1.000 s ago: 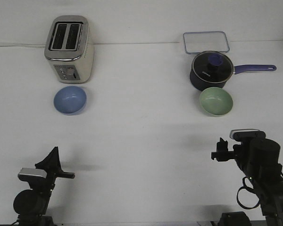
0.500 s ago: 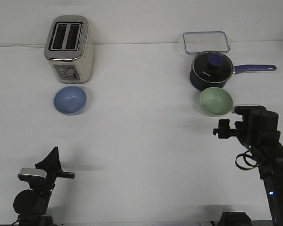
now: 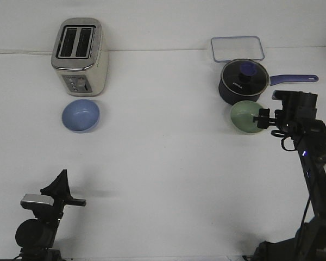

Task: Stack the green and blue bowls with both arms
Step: 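Grasp the rim of the pale green bowl with the right gripper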

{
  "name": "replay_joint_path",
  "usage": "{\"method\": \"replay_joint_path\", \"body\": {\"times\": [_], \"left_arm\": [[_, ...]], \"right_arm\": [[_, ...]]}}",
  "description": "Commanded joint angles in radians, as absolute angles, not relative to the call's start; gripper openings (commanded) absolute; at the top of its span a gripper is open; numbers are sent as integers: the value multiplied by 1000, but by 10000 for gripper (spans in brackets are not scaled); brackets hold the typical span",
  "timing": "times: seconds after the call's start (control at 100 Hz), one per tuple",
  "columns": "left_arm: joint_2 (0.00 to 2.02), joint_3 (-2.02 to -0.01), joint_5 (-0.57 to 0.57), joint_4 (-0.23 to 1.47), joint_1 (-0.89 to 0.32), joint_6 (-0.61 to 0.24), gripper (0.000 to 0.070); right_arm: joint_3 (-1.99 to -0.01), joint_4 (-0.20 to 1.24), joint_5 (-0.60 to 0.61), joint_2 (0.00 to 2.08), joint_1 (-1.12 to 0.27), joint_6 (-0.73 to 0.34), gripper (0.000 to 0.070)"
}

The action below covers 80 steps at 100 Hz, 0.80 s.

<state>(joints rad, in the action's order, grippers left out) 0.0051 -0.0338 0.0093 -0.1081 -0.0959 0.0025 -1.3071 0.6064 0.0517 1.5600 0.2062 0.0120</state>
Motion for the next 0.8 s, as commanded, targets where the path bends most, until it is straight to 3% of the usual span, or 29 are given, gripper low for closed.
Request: {"method": "replay_joint_path", "body": {"times": [0.0, 0.31, 0.39, 0.53, 0.79], "left_arm": [[3, -14, 10, -122, -96, 11, 12], [3, -14, 10, -122, -96, 11, 12], [3, -14, 10, -122, -96, 11, 12], [3, -14, 10, -122, -96, 11, 12], [3, -14, 10, -122, -96, 11, 12]], "right_arm": [[-1339, 581, 75, 1630, 212, 23, 480], [-1341, 511, 90, 1818, 217, 22, 472], [-1341, 510, 90, 1841, 218, 22, 360], [-1341, 508, 109, 1850, 224, 21, 0], [-1364, 543, 145, 1821, 232, -6, 0]]}}
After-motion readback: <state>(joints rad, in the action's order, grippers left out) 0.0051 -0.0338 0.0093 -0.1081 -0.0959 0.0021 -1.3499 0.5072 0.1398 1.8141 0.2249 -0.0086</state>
